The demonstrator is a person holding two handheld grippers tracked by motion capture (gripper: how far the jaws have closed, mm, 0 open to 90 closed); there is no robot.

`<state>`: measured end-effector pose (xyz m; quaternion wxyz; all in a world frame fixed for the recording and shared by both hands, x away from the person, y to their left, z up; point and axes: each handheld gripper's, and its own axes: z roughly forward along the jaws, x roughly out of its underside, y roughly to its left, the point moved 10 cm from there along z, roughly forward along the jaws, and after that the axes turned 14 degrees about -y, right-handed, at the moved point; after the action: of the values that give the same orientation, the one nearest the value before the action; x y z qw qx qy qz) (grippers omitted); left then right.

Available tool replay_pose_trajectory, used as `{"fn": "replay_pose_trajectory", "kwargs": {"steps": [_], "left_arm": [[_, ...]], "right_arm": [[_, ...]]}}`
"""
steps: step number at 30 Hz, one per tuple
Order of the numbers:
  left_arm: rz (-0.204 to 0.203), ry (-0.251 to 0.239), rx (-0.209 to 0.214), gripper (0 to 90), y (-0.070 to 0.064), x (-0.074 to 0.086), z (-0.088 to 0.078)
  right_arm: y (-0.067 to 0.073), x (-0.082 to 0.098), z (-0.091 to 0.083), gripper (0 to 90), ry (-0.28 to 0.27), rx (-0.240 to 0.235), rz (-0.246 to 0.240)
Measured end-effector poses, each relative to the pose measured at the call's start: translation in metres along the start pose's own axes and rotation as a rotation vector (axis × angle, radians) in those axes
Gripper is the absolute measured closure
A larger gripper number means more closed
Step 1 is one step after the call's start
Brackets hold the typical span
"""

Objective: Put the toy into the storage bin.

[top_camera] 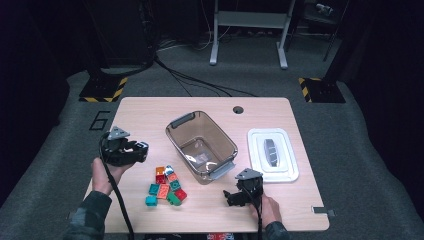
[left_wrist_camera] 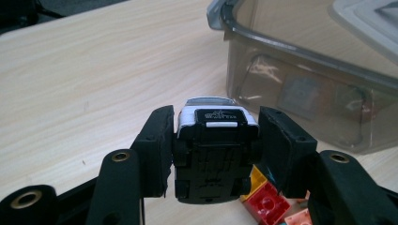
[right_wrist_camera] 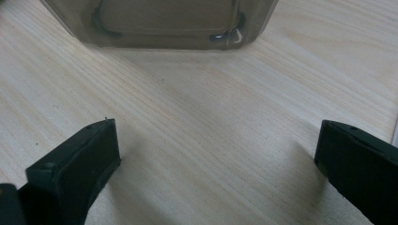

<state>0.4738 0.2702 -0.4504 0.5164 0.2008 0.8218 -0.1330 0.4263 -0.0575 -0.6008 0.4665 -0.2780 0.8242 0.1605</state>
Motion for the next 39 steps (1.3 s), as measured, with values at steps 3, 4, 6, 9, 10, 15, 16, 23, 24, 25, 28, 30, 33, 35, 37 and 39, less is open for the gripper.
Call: {"fn": "replay_pose_trajectory", "kwargs": {"steps": [3,4,6,9,10,15,16,23,24,25,28,30,33,35,37,39], "left_arm": [[0.012,-0.002,0.004,47.9,-0.001,-0.008,0.002],[0.016,-0.002,0.006,47.9,-0.002,-0.010,0.002],[0.026,0.002,0.011,47.9,-0.003,-0.016,0.003],[0.038,-0.014,0.015,47.9,-0.004,-0.028,0.006],[0.040,-0.016,0.016,47.9,-0.005,-0.031,0.007],[0.061,-0.025,0.029,47.9,-0.008,-0.049,0.011],[0.065,-0.032,0.028,47.9,-0.009,-0.052,0.013],[0.094,-0.045,0.043,47.8,-0.018,-0.073,0.020],[0.096,-0.046,0.046,47.9,-0.019,-0.075,0.021],[0.101,-0.048,0.045,47.8,-0.021,-0.078,0.023],[0.113,-0.051,0.056,47.8,-0.026,-0.086,0.028],[0.116,-0.054,0.065,47.8,-0.030,-0.090,0.032],[0.128,-0.052,0.078,47.8,-0.037,-0.096,0.038],[0.137,-0.053,0.085,47.8,-0.042,-0.100,0.043],[0.139,-0.055,0.097,47.8,-0.047,-0.103,0.048],[0.140,-0.059,0.106,47.8,-0.052,-0.105,0.053]], "right_arm": [[0.000,0.000,0.000,0.0,0.000,0.000,0.000],[0.000,0.000,0.000,0.0,0.000,0.000,0.000],[0.000,0.000,0.000,0.0,0.000,0.000,0.000],[0.000,0.000,0.000,0.0,0.000,0.000,0.000],[0.000,0.000,0.000,0.0,0.000,0.000,0.000],[0.000,0.000,0.000,0.0,0.000,0.000,0.000],[0.000,0.000,0.000,0.0,0.000,0.000,0.000],[0.000,0.000,0.000,0.0,-0.001,-0.002,0.000],[0.000,0.000,0.000,0.0,-0.002,-0.003,-0.002],[0.000,0.000,0.000,0.0,-0.001,-0.002,0.000],[0.000,0.000,0.000,0.0,-0.001,-0.003,-0.001],[0.000,0.000,0.000,0.0,-0.001,-0.003,0.000],[0.000,0.000,0.000,0.0,-0.001,-0.003,-0.001],[0.000,0.000,0.000,0.0,-0.001,-0.003,-0.001],[0.000,0.000,0.000,0.0,-0.002,-0.003,0.000],[0.000,0.000,0.000,0.0,-0.002,-0.003,0.000]]}}
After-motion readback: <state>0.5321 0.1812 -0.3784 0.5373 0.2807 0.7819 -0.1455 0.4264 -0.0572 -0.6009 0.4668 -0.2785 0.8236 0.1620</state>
